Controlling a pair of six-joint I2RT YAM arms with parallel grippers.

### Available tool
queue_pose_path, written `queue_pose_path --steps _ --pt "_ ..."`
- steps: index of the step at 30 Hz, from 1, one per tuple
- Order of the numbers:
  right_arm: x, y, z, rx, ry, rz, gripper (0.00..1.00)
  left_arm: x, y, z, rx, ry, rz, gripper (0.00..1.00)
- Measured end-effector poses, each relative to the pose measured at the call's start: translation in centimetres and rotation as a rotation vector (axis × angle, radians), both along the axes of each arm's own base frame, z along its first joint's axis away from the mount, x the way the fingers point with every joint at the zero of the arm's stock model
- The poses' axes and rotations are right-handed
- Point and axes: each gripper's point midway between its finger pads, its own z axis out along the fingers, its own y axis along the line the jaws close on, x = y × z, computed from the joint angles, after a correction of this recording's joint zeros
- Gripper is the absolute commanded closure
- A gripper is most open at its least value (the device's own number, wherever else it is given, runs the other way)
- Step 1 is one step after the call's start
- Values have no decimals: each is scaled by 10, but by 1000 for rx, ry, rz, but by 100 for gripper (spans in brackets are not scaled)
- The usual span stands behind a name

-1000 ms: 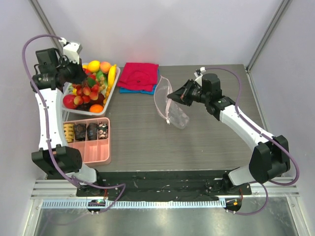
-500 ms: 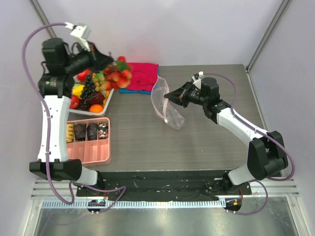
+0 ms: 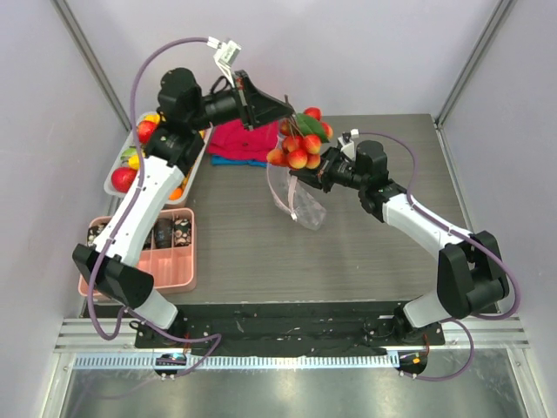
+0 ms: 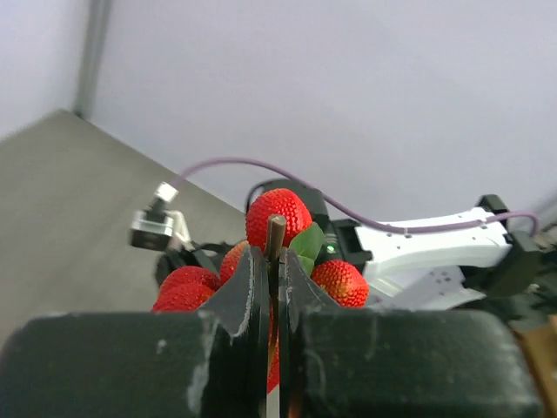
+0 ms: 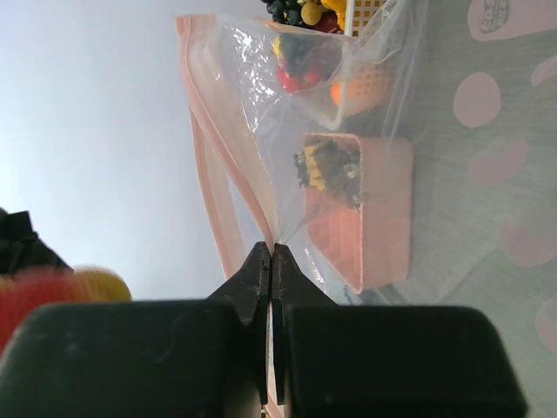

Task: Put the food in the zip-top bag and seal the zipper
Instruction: Place the fake fruit in the zipper food storage bag.

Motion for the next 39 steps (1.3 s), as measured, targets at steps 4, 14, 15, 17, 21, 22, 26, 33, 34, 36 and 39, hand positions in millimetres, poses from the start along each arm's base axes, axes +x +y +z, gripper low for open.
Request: queue_pose_path --steps 4,14,15,17,21,22,26,33,34,36,39 --pt "1 -2 1 9 -8 4 99 -1 -16 -30 -34 116 -57 100" --pt "4 -9 -2 16 7 -8 99 30 25 -119 33 306 123 100" --pt "4 -9 -2 18 9 -9 99 31 33 -121 46 286 152 100" --pt "4 -9 0 24 6 -7 99 32 47 -121 72 241 204 100" --pt "4 -9 2 31 0 -4 99 20 60 -116 138 127 240 100" --pt "4 -9 2 31 0 -5 99 18 62 -115 150 103 239 100" --pt "4 -9 3 33 -1 -5 99 11 65 -125 228 31 233 100" --pt "8 -8 7 38 -11 0 99 9 72 -169 420 -5 229 100" --pt "9 -7 8 38 -16 1 99 8 72 -175 449 -6 224 100" --pt "10 -7 10 38 -24 2 99 7 69 -185 505 -22 216 100" --pt "8 -5 11 36 -31 10 99 2 58 -191 573 -64 192 100"
